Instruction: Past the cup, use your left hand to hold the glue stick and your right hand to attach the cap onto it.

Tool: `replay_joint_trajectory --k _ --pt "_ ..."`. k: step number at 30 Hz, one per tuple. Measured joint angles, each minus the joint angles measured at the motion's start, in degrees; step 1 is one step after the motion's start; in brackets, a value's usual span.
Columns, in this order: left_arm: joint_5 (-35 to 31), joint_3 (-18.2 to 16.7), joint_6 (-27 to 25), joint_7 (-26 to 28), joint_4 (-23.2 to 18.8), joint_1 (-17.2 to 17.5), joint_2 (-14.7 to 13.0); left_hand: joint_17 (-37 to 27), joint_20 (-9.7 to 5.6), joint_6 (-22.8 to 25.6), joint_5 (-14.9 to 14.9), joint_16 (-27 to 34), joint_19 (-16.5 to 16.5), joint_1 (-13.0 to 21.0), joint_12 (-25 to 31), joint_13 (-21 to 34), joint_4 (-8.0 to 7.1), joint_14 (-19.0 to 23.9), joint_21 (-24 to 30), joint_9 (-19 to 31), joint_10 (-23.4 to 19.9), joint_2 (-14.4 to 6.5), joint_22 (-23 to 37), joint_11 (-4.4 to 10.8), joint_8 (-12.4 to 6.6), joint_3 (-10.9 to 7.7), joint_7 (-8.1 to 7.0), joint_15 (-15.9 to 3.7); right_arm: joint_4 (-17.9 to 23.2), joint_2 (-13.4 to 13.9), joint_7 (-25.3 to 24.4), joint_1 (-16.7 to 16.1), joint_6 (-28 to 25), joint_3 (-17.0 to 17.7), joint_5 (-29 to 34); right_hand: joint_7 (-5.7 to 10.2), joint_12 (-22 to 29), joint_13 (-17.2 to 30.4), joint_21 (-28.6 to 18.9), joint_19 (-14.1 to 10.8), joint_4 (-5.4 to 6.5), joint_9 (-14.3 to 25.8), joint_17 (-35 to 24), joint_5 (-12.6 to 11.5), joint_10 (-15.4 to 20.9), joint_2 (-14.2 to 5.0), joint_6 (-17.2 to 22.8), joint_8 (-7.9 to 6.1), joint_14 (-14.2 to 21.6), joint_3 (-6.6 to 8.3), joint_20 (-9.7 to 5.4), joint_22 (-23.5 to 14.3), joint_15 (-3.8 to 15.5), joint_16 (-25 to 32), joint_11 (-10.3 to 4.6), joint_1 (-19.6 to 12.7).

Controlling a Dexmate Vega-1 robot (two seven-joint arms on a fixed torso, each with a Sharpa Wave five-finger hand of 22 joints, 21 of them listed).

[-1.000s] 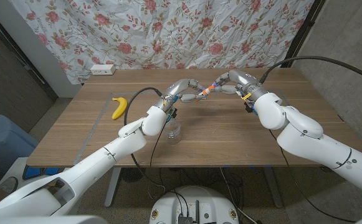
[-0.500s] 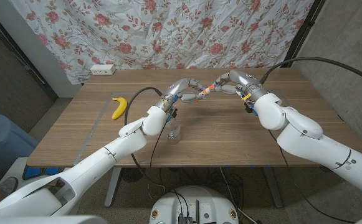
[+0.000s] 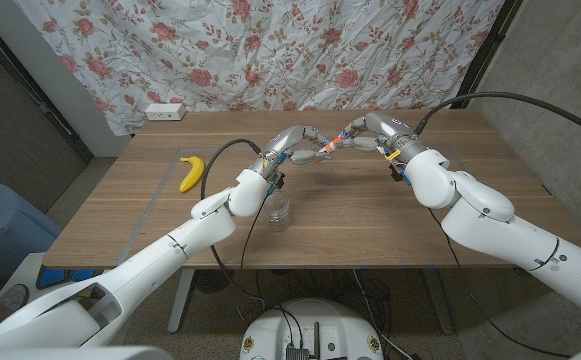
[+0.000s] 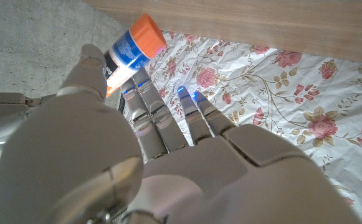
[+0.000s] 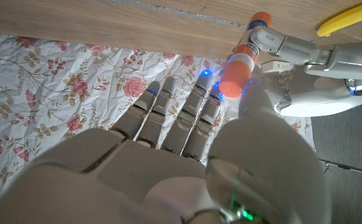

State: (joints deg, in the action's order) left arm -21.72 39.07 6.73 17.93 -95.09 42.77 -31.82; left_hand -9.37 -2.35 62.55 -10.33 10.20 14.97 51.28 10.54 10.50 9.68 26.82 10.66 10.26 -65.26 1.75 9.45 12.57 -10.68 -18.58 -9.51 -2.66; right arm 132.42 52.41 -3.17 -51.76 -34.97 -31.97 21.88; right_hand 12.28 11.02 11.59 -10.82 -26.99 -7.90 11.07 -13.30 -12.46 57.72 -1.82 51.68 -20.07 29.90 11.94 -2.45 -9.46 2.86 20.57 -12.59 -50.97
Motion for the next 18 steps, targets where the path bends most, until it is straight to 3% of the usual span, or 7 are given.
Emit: replay_joint_trajectory --k 18 --pt "0.0 0.0 0.4 0.2 0.2 -0.1 0.0 0.0 0.0 0.0 -0.1 0.0 0.0 0.0 0.0 0.0 0.01 0.0 0.0 0.0 0.0 0.0 0.0 0.0 0.0 0.01 0.0 0.0 -0.7 -0.5 0.2 0.2 0.6 -0.2 -0.4 0.32 0.0 0.0 0.0 0.0 -0.23 0.0 0.0 0.0 0.0 0.0 0.3 0.45 0.0 -0.23 0.0 0.0 0.0 0.2 0.0 0.0"
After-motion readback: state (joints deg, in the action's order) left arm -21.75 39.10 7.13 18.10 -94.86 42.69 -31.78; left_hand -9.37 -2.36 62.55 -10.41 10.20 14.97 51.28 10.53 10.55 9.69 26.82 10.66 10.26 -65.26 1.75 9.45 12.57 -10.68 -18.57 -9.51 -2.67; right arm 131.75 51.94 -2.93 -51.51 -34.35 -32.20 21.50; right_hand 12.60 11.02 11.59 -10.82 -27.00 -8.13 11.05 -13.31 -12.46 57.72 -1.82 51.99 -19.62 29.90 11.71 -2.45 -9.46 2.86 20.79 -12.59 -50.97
